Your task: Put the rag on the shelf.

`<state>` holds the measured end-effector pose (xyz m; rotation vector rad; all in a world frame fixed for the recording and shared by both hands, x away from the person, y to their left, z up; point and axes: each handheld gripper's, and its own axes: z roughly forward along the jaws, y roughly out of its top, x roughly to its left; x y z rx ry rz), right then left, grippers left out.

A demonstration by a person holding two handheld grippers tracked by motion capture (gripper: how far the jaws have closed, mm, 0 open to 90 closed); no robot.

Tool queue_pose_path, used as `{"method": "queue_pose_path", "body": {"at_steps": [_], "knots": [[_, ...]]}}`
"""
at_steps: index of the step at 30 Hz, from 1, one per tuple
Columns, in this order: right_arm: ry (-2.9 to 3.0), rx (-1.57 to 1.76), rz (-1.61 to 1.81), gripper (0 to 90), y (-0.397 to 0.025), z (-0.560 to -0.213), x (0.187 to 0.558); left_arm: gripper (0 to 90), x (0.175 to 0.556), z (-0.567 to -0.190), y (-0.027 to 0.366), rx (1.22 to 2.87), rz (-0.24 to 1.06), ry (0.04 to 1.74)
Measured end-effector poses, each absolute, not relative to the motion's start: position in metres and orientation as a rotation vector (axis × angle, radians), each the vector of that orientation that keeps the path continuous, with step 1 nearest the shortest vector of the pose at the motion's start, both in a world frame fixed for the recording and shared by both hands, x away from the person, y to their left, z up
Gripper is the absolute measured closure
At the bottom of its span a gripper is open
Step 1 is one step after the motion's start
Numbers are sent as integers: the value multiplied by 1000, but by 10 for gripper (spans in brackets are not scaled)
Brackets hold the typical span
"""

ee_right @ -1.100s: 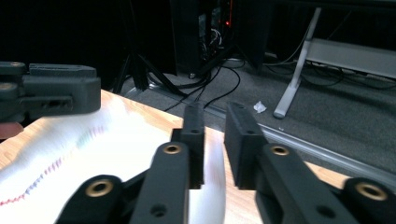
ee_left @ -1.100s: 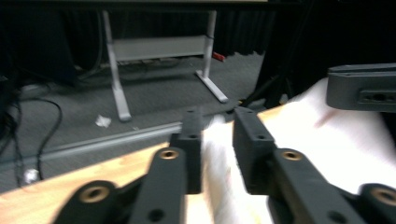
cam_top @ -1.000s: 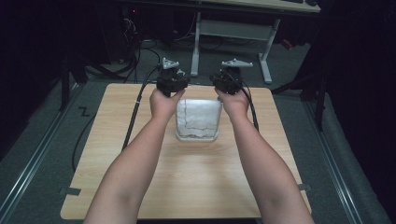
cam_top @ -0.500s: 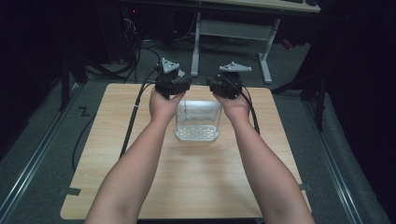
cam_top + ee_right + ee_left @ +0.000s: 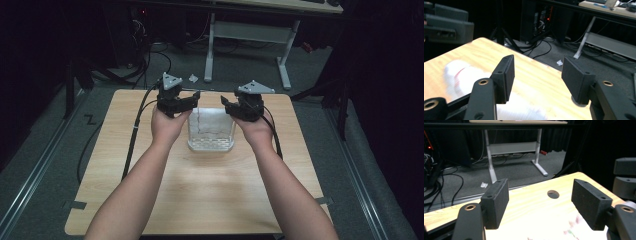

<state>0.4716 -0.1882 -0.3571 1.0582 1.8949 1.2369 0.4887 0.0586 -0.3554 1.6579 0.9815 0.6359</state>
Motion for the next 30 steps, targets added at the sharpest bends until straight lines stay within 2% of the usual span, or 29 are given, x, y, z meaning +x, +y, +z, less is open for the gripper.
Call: {"method": "queue_pose_path", "body": {"at_steps": [6, 17, 23, 30], "knots": [[1906, 1020, 1215, 377, -191, -365, 446, 319, 464, -366, 70, 1669, 653, 965], [1914, 1000, 1253, 367, -203, -379, 403, 327, 411, -381, 96, 1657, 550, 905], [1935, 1008, 1222, 367, -210, -403, 382, 338, 384, -426, 107, 1752, 526, 915], [2021, 1035, 1151, 366, -214, -459, 356, 344, 362, -485, 124, 1843, 436, 966]]}}
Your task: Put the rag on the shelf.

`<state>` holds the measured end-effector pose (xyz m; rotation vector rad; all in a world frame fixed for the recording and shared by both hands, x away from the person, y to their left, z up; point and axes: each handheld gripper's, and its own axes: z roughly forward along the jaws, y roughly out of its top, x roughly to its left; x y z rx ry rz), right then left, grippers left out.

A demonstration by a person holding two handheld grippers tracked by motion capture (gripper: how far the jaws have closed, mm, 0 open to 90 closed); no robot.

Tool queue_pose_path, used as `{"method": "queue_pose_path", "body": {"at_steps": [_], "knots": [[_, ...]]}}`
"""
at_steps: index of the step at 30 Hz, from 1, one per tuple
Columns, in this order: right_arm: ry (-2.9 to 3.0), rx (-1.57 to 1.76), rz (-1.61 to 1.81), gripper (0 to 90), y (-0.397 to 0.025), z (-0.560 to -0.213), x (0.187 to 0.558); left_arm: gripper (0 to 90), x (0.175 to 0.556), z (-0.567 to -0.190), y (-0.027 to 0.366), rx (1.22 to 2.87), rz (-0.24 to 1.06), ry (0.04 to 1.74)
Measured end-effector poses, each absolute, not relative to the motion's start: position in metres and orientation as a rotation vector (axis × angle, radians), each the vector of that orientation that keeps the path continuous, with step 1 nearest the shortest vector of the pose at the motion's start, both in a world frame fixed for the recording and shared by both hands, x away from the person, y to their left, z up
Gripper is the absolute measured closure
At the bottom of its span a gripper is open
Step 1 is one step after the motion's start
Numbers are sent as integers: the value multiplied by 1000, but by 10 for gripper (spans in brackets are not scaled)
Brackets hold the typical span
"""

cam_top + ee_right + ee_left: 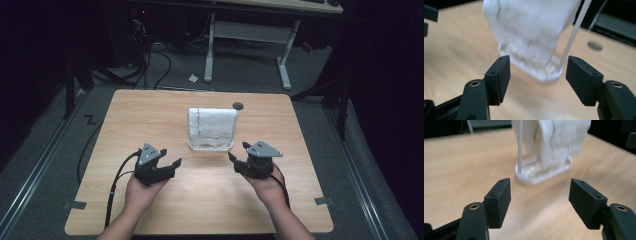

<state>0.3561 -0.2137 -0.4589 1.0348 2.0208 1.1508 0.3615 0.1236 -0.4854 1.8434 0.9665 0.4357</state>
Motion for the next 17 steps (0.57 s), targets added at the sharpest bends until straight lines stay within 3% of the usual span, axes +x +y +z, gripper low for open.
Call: {"method": "queue_pose_path", "body": {"at_steps": [2, 5, 11, 17], "knots": [[2048, 1047, 1124, 367, -215, -475, 348, 375, 354, -499, 127, 1864, 369, 986], [2090, 1077, 1089, 365, -217, -499, 337, 352, 338, -519, 125, 1901, 286, 999], [2132, 1121, 1062, 387, -228, -527, 313, 306, 319, -531, 111, 2033, 432, 959], [2124, 1164, 1066, 386, -232, -531, 317, 310, 332, -534, 119, 1969, 317, 1028]]}}
